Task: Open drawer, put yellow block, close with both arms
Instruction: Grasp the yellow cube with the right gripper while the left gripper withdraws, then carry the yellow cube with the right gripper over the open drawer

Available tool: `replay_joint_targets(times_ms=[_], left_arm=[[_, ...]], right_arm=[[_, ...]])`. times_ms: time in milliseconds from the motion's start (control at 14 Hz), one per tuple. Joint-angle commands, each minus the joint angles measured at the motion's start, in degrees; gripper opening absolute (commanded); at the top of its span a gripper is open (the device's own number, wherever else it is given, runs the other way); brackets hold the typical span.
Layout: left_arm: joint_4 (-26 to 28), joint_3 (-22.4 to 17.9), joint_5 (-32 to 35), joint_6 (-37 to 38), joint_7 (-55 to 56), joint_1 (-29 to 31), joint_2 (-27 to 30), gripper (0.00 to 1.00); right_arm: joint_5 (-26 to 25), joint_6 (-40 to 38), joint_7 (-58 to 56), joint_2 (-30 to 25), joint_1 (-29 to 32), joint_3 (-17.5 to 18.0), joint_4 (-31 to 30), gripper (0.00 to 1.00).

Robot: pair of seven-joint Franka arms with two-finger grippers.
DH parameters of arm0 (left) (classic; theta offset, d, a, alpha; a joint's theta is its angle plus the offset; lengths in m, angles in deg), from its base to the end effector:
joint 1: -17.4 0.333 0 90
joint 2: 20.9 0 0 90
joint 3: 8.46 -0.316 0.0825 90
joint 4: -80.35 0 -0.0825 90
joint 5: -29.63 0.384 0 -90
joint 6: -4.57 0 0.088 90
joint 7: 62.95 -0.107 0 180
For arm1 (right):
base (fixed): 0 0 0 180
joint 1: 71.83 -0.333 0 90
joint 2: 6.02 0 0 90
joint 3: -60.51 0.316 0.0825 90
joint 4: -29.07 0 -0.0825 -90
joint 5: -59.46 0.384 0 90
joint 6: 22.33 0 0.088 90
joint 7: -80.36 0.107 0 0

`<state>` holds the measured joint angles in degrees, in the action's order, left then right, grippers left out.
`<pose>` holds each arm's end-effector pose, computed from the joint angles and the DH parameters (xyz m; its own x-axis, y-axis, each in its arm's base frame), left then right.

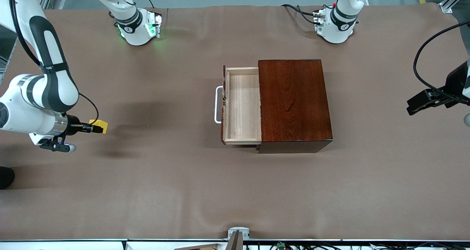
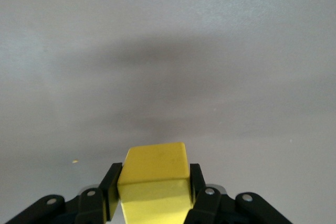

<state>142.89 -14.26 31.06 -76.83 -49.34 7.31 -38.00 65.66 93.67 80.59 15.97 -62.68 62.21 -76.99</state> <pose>0.6229 -0.0562 0.6576 0.9861 0.1600 0.0441 0.1620 -0.9858 -0.0451 0.6075 -0.0741 0.3008 0.9612 -0.1772 -0.2115 -0.2007 -0.9750 -0.0952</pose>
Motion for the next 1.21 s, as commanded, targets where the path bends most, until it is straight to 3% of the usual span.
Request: replay_joint_targets(times_ms=[0,71,499,712,1140], left_arm=[[15.5,4.8,-0.3,-6.7,-1.5,4.4,9.7,1.0],[17.8,5.9,-0.1,-7.4,-1.7,4.9,10.9,1.0],[18.8,6.1,-0.1,-7.1,-1.7,4.8,11.3,1.0],[19.2,6.2,0.0,-7.2,-1.7,4.7,11.8,1.0],[19.3,6.1,-0.1,-7.3,-1.9,5.0,12.0,1.0]], right_arm=[[1.2,-5.5,6.3,-0.9,-2.8,0.0,3.6,0.0],[1.6,-7.0,8.4,-1.1,-3.8,0.0,4.6,0.0],[2.1,-11.8,26.9,-1.9,-12.2,0.0,10.2,0.0],[5.0,-12.1,37.9,-1.8,-16.7,-0.1,11.8,0.0],[5.3,-11.8,58.5,-1.5,-24.1,-0.1,15.1,0.0]])
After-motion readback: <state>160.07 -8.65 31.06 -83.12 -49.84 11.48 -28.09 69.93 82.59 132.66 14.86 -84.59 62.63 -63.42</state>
